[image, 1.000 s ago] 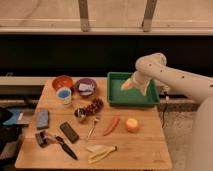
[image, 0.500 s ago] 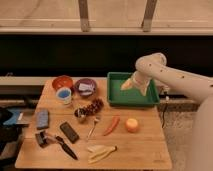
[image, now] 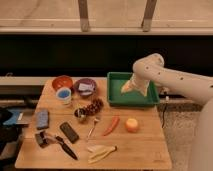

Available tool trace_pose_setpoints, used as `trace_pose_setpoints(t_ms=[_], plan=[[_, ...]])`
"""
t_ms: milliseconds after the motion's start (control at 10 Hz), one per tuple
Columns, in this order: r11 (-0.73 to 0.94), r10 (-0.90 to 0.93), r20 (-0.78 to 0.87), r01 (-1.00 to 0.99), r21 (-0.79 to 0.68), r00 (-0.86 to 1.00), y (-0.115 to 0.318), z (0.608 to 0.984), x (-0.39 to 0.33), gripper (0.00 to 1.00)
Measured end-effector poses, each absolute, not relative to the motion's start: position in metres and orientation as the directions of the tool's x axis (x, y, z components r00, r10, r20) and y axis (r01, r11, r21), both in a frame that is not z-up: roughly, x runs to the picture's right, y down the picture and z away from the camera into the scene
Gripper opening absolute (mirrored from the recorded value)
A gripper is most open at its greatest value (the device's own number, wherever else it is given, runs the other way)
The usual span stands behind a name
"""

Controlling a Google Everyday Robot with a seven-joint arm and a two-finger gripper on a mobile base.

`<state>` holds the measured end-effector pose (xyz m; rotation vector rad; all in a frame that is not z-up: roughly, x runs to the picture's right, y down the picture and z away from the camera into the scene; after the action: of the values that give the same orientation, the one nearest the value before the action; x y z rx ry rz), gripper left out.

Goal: Place apple in metal cup

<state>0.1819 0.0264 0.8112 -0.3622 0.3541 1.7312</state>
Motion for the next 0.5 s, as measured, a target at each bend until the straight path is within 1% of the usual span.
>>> trace_pose_setpoints(t_ms=[300,500], plan=[[-0.117,0.887,-0.443,-0.992,0.053,-0.128,0.062,0.788,0.183,0.80],[-0.092,0.864,-0.493,-0.995,0.046,-0.103,0.088,0.786,0.189,0.80]])
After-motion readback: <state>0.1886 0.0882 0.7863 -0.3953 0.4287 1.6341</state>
